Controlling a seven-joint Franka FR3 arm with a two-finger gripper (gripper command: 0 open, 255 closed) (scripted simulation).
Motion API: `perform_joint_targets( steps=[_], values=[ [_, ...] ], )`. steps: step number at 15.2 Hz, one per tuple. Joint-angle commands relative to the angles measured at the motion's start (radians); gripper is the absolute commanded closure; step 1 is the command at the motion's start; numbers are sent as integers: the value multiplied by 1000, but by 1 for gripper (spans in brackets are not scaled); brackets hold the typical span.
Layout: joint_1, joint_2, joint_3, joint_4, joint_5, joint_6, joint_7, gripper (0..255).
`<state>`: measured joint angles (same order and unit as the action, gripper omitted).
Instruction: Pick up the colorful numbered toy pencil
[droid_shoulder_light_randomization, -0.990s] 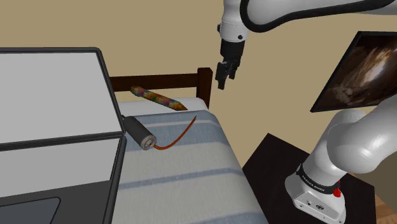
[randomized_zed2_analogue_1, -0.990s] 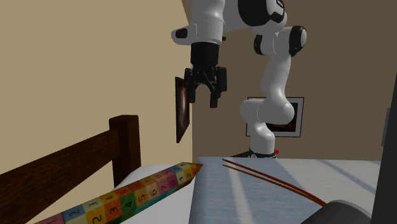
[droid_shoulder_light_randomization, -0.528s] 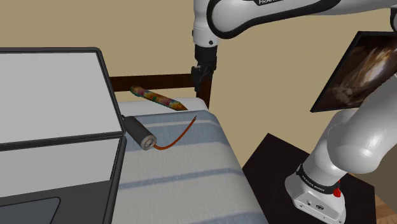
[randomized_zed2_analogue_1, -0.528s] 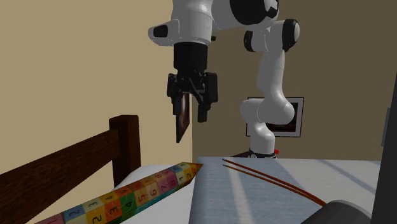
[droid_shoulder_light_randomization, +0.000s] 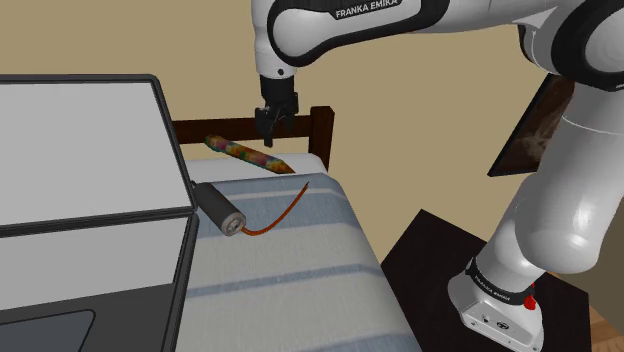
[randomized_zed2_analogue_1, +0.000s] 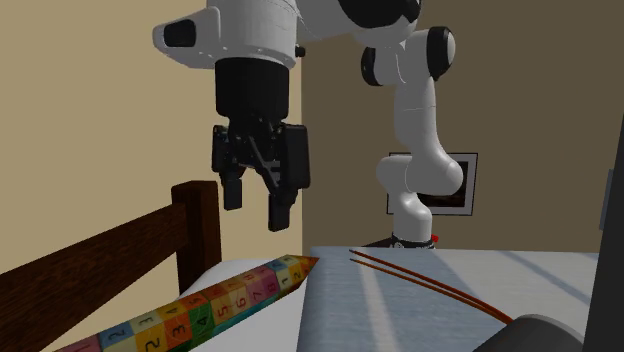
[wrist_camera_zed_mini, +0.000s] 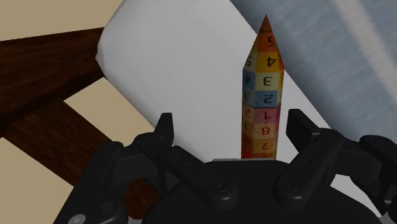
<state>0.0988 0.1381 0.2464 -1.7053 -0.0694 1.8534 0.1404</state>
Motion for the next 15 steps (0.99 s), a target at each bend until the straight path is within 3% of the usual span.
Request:
perform_joint_targets(
  steps=[1, 6, 15],
  values=[
    [16, 80, 8, 86, -16, -6, 13, 0],
    [65, 285, 16, 344, -57, -61, 29, 0],
    [61, 291, 13, 252, -61, 37, 34, 0]
  ],
)
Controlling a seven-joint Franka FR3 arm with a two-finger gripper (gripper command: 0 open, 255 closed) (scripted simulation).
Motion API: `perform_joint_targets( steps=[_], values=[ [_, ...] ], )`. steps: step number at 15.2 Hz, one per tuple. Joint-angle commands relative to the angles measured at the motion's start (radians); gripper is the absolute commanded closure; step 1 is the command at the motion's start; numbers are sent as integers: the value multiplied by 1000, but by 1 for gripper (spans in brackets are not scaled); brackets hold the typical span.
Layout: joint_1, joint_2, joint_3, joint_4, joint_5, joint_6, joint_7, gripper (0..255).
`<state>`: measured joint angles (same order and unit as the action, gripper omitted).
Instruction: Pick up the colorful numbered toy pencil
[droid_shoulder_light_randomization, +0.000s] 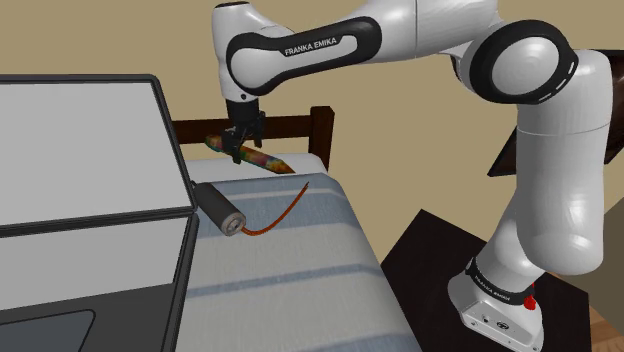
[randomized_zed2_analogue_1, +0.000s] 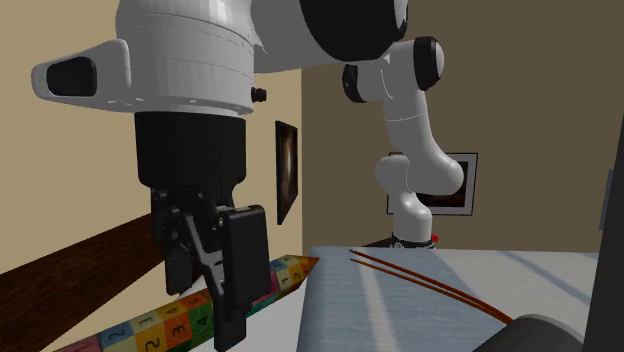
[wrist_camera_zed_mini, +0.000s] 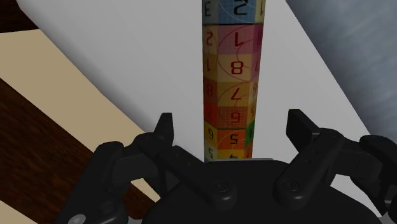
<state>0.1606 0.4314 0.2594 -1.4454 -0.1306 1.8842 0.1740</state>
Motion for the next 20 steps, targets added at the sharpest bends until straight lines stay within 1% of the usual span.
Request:
perform_joint_targets(
  steps=[1, 10, 20],
  values=[
    [0, 0, 0, -5, 0, 6, 0, 255],
    [-1, -2, 0, -8, 0, 7, 0, 255],
    [6, -7, 3, 119, 4, -125, -7, 255]
  ],
)
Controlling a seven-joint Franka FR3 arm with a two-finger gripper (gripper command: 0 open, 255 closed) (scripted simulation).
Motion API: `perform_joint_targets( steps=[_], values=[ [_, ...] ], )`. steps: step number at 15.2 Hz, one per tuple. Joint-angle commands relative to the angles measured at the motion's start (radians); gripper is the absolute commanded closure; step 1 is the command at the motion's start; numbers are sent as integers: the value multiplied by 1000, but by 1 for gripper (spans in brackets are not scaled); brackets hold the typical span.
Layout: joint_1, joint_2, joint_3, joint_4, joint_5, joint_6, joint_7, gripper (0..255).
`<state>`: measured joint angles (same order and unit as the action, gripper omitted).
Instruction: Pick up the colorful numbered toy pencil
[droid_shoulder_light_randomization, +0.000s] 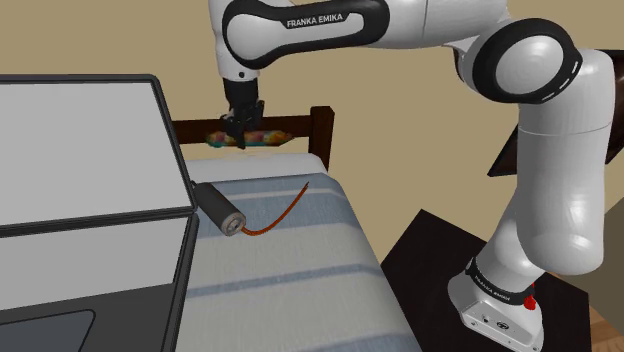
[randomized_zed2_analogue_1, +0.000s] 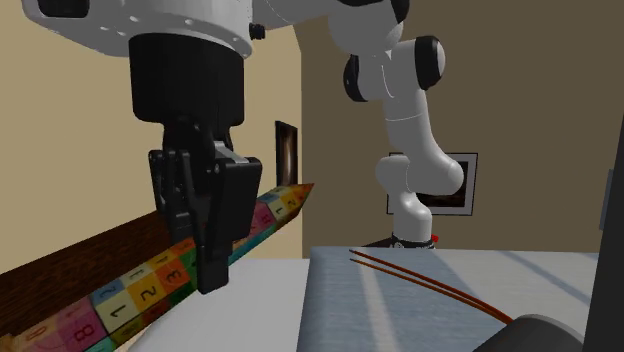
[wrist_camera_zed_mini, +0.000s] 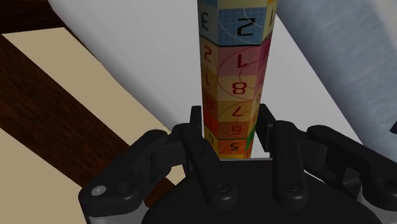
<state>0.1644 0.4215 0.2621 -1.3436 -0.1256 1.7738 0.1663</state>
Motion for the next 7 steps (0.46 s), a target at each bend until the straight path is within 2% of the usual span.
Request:
perform_joint_targets(
  steps=[1, 7],
  values=[
    [4, 4, 1, 32, -1, -29, 1, 255],
    [9, 11, 1, 100, -2, -89, -2, 255]
  ],
)
